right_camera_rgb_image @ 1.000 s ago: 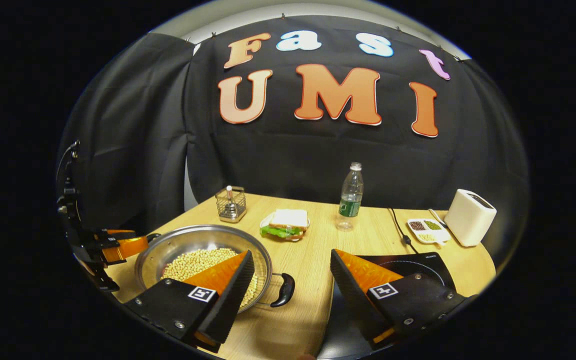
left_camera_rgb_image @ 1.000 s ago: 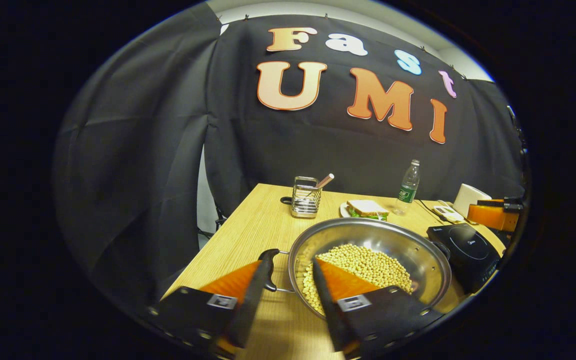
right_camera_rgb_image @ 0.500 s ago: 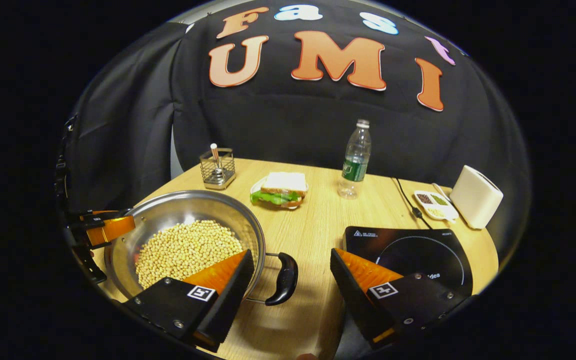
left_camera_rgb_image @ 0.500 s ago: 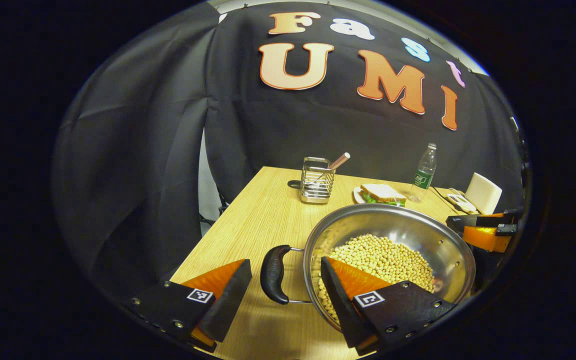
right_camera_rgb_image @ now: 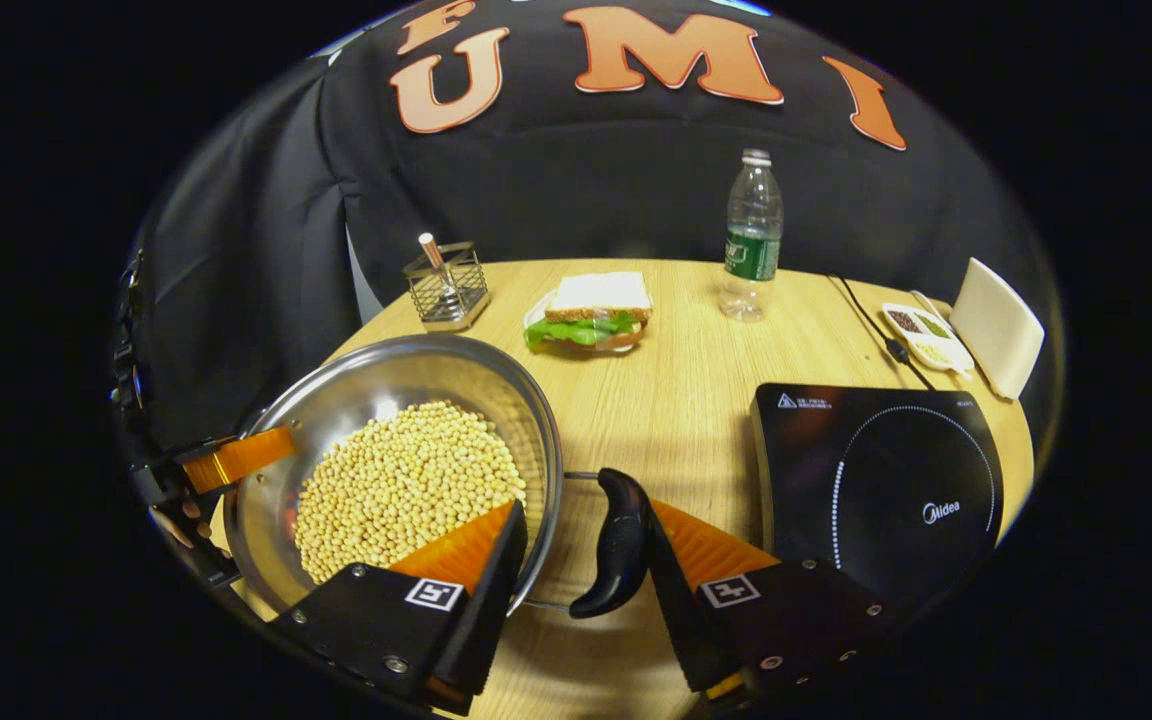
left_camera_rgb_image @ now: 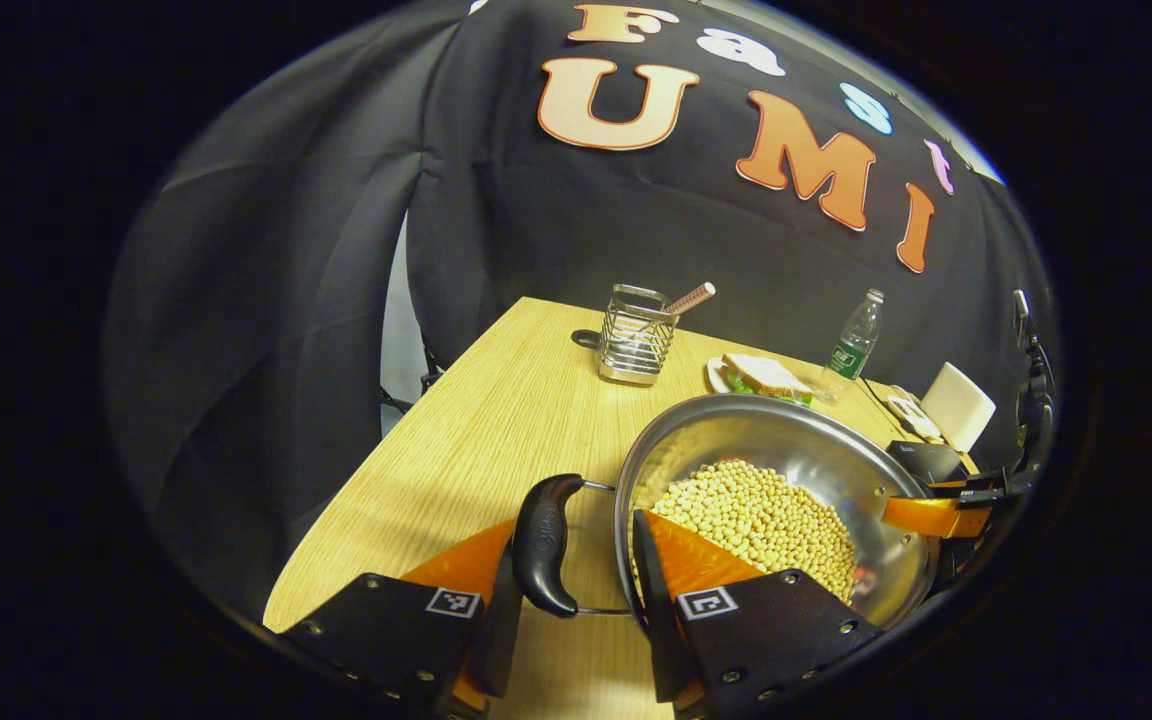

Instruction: First push the handle of the pot to place it horizontally, then grasp the pot with both hands and set it on the induction cooktop.

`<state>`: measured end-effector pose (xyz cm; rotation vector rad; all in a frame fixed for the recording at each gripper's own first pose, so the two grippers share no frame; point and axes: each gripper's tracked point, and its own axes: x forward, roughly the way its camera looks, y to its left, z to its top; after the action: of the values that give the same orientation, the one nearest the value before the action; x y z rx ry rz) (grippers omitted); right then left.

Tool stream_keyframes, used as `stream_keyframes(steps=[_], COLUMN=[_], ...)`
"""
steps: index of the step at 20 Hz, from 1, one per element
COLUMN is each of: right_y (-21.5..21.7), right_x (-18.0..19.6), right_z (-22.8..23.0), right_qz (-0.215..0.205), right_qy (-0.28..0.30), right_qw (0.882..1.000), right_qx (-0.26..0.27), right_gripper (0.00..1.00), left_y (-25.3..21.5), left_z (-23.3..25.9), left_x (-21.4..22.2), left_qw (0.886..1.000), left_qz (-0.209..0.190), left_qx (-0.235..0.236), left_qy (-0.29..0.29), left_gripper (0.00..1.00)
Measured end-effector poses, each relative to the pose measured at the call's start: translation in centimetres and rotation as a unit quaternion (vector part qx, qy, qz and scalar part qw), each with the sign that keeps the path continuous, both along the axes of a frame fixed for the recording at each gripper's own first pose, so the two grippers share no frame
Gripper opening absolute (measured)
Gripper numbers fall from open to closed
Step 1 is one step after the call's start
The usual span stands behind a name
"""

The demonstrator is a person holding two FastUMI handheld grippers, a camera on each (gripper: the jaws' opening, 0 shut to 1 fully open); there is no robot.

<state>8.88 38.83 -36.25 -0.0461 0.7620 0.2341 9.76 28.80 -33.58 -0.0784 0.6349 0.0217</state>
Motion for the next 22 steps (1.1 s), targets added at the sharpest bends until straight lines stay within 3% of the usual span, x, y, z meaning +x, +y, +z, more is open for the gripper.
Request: stream_keyframes(steps=[1,2,5,14,22], right_y=[-0.4,-0.7,-1.7,-8.9,-19.3], right_x=[-0.1,0.1,0.2,-0.8,-2.4], right_z=[-0.1,0.2,1.6,9.1,11.3], right_qz=[-0.007,-0.016,-0.032,-0.054,-0.093], right_qy=[0.004,0.007,0.011,-0.044,-0.052], right_qw=[1.0,1.0,0.999,0.997,0.993], right_qx=[-0.003,-0.002,0.012,0.036,0.044], right_gripper=[0.69,0.63,0.54,0.53,0.54], left_y=[-0.1,-0.3,-1.7,-9.7,-20.5], left_z=[0.2,0.4,0.9,8.7,10.0], left_x=[-0.2,-0.3,-1.4,-1.6,-1.8], left_qw=[1.0,1.0,0.999,0.999,0.998], left_qz=[0.004,0.01,0.021,0.005,-0.037], left_qx=[0.0,-0.003,-0.023,-0.007,-0.02], left_qy=[0.004,0.007,0.015,-0.046,-0.043], left_gripper=[0.57,0.51,0.5,0.48,0.5])
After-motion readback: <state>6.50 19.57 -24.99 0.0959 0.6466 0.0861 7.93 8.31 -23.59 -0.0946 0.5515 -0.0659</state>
